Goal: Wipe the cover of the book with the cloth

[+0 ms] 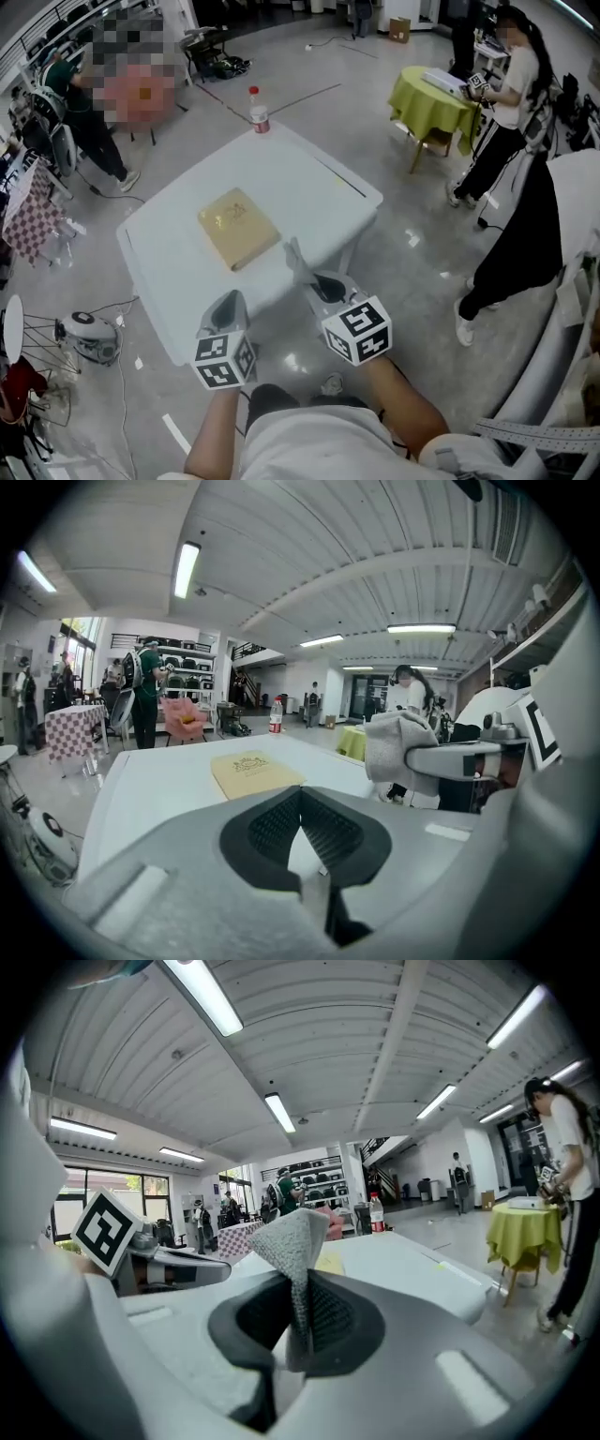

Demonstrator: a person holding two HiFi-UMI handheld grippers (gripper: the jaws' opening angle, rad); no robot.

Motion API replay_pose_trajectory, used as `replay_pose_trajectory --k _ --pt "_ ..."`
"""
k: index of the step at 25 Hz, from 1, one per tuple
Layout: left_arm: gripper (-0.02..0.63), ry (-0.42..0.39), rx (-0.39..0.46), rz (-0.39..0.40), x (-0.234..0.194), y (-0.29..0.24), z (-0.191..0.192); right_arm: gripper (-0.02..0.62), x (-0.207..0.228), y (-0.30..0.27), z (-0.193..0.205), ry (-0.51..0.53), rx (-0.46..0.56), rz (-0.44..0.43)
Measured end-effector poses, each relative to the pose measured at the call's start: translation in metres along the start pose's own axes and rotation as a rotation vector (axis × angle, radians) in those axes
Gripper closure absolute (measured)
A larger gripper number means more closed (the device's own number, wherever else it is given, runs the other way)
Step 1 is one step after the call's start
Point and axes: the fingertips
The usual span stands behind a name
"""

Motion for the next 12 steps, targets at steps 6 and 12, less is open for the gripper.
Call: replay_pose_trajectory --k 6,12 --pt "0.6 0.037 0.006 -0.041 0.008 -0.018 -0.003 0.578 0.022 -0.02 -0.001 0.028 -0.034 -0.072" --pt "0.598 0.075 -0.003 -0.083 -0.007 -0.057 -0.002 0.578 0.047 -0.065 -0.004 0.106 -0.097 -0.137"
Point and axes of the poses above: the fingertips, and each gripper's own axes: y backward along the fingers, x to its right, z out of its underside, and after that the axes turned 13 degrees about -z, right-handed
